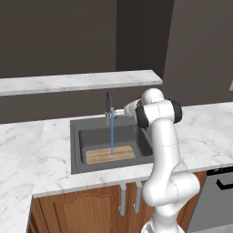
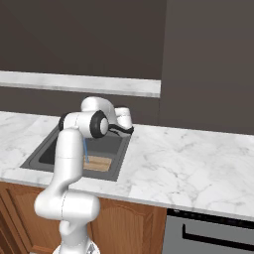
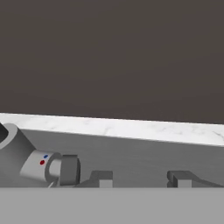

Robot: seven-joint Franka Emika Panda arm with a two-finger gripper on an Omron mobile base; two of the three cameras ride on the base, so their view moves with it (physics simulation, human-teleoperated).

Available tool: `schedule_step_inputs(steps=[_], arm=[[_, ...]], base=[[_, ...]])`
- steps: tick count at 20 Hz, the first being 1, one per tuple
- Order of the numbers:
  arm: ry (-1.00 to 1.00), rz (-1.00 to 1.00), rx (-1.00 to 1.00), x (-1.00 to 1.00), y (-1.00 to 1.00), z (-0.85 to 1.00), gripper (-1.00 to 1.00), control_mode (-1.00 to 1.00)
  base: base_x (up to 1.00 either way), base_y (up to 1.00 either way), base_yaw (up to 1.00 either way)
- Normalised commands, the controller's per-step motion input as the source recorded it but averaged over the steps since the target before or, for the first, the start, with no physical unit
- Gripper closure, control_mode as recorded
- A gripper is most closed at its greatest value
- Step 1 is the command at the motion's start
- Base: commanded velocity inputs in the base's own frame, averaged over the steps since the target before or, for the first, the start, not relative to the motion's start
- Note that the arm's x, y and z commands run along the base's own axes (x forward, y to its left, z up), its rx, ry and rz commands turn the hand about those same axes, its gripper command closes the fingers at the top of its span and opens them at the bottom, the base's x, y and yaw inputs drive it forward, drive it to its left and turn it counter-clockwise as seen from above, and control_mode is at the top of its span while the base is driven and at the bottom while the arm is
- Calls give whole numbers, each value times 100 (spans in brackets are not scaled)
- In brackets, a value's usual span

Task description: Turn on the sink faucet with hot water and rinse the cutting board for ten seconds, then turn off the faucet. Push the cutting board to reach the water if necessary.

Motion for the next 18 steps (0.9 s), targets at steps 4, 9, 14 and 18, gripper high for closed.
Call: schedule_step_inputs(steps=[4,9,14,18], arm=[[0,0,0,0,73,-8,-100,-100],[0,0,-1,4,80,-7,-100,-100],[0,0,-2,5,88,-8,-100,-100],[0,1,-2,6,96,-12,-100,-100]], base=[[0,0,0],[0,0,0],[0,0,0],[0,0,0]])
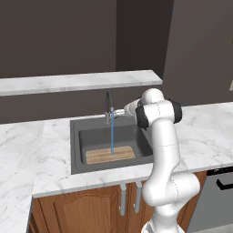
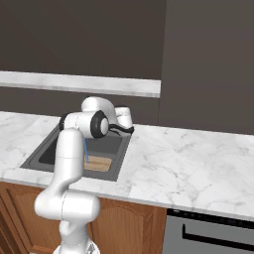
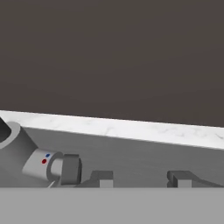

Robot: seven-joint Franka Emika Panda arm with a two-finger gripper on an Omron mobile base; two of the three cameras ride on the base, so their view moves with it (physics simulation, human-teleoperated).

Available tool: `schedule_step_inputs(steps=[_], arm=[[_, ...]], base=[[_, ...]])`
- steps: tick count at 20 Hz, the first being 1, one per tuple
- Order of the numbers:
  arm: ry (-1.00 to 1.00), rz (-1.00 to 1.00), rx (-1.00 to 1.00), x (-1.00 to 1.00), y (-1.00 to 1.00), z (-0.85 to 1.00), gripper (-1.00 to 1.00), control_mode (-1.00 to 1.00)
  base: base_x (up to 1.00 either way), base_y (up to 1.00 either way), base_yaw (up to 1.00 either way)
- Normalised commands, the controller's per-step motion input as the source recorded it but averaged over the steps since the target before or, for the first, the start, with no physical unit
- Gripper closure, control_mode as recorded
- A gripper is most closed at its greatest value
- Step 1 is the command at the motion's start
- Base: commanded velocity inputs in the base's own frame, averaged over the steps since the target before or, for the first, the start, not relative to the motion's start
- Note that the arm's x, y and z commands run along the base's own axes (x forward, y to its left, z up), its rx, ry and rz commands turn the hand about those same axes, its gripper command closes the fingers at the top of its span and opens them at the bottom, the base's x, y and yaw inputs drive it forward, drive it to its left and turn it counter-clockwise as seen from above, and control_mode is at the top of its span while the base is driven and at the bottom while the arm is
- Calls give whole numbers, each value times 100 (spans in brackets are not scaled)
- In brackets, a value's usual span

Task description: Turn on the sink faucet with hot water and rinse the cutting board for ten seconds, then turn off the faucet. Push the cutting board to reach the water if necessary.

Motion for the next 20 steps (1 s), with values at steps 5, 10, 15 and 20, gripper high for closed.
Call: schedule_step_inputs(steps=[5,10,15,20], arm=[[0,3,-1,8,100,-14,-100,-100],[0,5,0,4,100,-18,-100,-100],[0,4,0,1,99,-10,-100,-100],[0,2,0,3,97,-1,-100,-100]], base=[[0,0,0],[0,0,0],[0,0,0],[0,0,0]])
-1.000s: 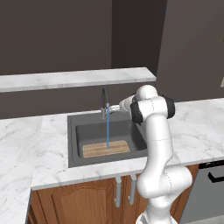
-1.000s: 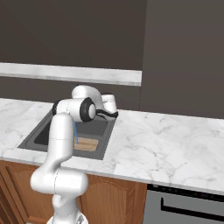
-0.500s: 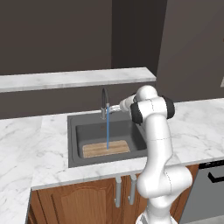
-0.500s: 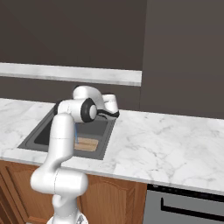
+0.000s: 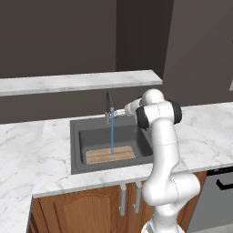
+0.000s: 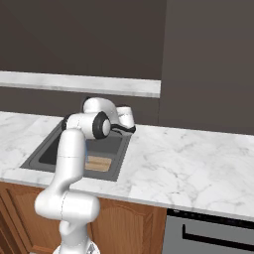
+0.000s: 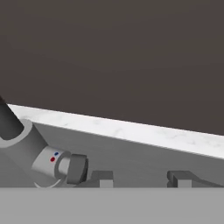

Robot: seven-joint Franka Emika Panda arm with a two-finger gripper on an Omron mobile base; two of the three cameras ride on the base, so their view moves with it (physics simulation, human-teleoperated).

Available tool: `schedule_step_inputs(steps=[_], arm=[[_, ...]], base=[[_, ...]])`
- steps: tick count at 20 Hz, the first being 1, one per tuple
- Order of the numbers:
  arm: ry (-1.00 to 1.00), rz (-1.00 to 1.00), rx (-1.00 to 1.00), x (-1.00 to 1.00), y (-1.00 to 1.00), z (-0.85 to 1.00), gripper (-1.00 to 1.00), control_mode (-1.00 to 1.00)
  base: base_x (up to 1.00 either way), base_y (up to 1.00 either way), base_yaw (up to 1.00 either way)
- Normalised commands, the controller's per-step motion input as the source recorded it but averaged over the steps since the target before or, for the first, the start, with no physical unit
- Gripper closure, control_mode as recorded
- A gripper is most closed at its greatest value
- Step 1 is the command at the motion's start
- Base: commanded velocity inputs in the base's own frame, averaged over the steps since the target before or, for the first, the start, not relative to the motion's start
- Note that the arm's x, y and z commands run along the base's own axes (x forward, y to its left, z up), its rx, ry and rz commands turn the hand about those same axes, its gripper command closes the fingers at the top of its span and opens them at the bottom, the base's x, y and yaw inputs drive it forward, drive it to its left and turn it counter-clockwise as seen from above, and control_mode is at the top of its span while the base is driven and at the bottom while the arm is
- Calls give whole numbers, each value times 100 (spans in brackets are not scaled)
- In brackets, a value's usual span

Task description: Turn on the sink faucet with hot water and rinse the cutting board for ten seconds, then turn off the faucet. Push the cutting board to reach the water if necessary.

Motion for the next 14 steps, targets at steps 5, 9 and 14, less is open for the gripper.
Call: schedule_step_inputs(steps=[5,9,14], arm=[[0,0,0,6,100,0,-100,-100],[0,0,0,0,98,-1,-100,-100],[0,0,0,12,84,-6,-100,-100]], base=[[0,0,0],[0,0,0],[0,0,0]])
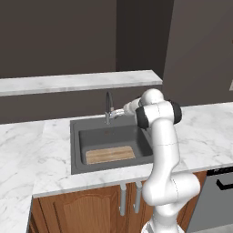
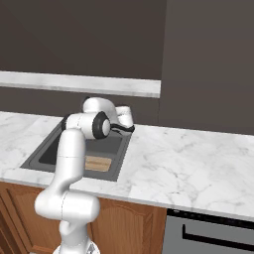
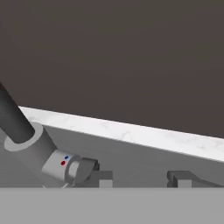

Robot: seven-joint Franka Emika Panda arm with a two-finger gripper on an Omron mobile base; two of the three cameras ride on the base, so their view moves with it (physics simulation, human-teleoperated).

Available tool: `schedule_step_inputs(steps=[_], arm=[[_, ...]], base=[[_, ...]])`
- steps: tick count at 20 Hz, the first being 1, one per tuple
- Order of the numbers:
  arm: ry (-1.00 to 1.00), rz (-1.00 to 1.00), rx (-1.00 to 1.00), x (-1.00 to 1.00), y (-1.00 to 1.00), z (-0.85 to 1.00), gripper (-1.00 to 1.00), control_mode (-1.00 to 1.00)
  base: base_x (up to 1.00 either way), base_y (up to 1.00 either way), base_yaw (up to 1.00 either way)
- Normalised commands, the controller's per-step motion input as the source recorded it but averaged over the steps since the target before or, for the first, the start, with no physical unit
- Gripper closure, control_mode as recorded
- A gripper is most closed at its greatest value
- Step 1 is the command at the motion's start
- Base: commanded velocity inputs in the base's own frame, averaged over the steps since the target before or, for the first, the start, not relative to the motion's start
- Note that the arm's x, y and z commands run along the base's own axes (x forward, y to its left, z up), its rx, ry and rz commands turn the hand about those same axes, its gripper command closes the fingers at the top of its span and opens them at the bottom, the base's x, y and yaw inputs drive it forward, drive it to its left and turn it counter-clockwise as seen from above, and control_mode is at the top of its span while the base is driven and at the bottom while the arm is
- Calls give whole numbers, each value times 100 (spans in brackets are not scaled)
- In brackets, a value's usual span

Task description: Turn on the sink faucet with hot water and rinse the cutting board for ten seconds, then turn off the faucet. Push the cutting board to reach the water if necessary.

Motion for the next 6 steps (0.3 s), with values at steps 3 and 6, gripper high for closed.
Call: schedule_step_inputs(steps=[3,6], arm=[[0,0,0,9,79,-11,-100,-100],[0,0,0,7,74,-11,-100,-100]], base=[[0,0,0],[0,0,0]])
